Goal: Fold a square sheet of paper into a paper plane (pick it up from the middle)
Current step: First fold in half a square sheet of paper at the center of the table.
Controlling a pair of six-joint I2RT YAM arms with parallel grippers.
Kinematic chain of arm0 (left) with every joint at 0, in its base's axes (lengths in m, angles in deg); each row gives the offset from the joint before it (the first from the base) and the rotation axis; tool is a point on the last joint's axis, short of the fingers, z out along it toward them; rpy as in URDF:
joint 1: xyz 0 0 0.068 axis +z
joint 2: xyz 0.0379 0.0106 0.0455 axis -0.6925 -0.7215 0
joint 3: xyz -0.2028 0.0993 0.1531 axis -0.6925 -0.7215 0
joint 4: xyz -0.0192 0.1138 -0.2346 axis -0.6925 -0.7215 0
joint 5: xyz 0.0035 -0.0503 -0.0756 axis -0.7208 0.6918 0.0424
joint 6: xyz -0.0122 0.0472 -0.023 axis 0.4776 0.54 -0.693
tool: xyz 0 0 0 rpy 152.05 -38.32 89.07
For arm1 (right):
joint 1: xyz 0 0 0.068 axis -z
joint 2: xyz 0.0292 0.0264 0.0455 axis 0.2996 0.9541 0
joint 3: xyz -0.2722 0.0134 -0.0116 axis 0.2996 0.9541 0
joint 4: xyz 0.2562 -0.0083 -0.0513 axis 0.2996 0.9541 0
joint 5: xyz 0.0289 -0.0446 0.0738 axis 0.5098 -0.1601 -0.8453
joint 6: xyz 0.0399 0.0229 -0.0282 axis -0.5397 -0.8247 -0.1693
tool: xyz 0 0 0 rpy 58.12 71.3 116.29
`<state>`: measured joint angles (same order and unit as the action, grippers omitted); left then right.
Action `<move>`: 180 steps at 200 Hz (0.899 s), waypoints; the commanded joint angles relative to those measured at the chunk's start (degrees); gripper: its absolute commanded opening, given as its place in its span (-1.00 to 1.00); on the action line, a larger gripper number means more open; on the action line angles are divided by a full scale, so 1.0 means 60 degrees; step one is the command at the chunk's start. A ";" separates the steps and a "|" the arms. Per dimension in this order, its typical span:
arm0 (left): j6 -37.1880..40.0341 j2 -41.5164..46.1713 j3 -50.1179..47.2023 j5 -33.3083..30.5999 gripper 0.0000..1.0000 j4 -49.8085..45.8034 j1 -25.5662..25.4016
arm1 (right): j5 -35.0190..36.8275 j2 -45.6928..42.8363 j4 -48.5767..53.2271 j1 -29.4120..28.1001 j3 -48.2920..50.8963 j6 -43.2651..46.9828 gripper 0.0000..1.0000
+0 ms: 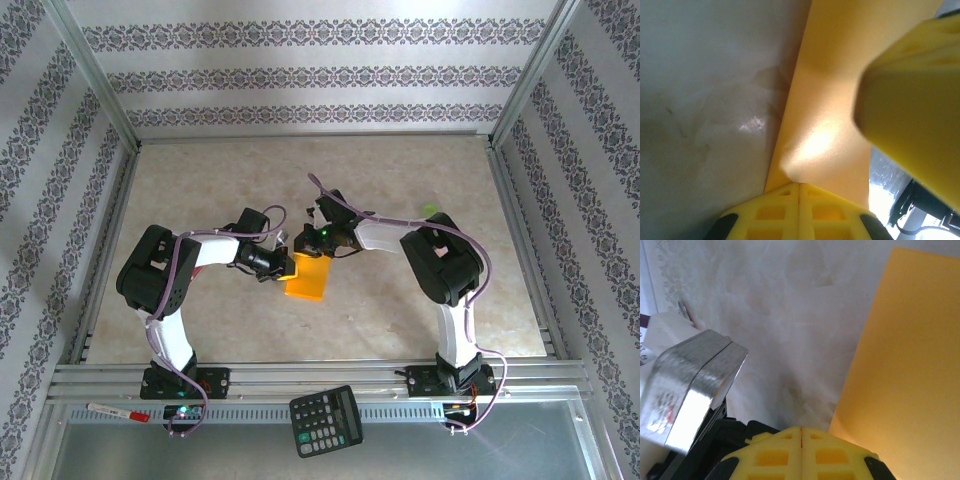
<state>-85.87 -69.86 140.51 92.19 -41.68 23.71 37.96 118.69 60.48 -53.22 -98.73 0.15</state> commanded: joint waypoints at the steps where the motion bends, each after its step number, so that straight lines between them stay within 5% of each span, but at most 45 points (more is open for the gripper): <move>1: 0.0327 -0.0411 -0.0258 -0.0829 -1.00 -0.1494 0.0103 | -0.0127 0.0260 -0.0153 -0.0171 -0.0331 -0.0221 -0.90; 180: 0.0449 -0.0490 -0.0668 -0.1290 -1.00 -0.2152 0.0083 | 0.0796 0.2000 0.1378 0.0728 -0.2103 0.0535 -0.97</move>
<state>-84.82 -69.86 140.55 92.08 -42.93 23.71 37.55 127.76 65.50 -51.15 -108.67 1.00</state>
